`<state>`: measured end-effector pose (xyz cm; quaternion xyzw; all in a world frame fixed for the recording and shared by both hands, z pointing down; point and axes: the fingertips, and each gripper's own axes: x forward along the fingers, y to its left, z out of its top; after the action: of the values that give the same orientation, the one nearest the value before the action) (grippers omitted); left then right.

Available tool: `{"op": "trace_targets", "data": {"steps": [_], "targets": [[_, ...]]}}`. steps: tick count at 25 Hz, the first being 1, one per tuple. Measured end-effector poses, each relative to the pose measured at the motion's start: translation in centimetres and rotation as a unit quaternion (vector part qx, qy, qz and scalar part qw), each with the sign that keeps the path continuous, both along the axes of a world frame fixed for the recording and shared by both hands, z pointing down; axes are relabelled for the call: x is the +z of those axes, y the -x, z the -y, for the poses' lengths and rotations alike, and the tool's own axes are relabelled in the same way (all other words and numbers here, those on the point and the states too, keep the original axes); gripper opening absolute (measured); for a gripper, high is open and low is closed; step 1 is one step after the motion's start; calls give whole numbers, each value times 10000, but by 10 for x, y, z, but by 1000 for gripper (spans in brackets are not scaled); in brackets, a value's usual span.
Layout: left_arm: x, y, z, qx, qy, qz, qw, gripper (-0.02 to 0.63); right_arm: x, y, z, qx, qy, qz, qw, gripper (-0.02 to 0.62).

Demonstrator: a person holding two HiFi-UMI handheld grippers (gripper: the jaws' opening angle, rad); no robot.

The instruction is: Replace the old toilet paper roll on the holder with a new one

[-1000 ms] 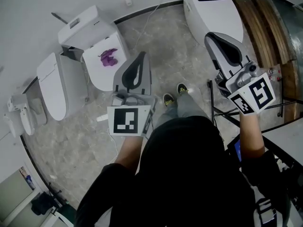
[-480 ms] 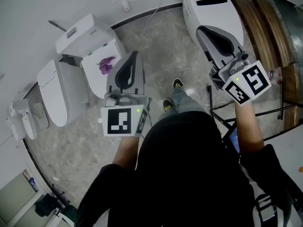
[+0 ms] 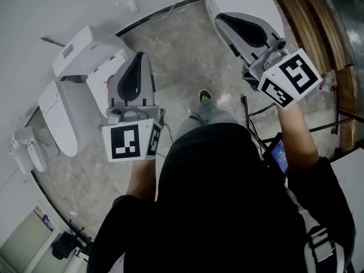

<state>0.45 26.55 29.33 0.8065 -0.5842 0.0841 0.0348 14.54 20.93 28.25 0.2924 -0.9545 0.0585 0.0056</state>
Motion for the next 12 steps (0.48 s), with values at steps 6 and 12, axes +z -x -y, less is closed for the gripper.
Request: {"op": "trace_targets", "data": {"steps": [6,12], "targets": [[1,-12,21,-11,6,23,10000,14,10,-14,22,72,15,-47,10000,21],[0,-18,44,22,4,74,10000,14,8,-23,47,161,25,94,9998,21]]}}
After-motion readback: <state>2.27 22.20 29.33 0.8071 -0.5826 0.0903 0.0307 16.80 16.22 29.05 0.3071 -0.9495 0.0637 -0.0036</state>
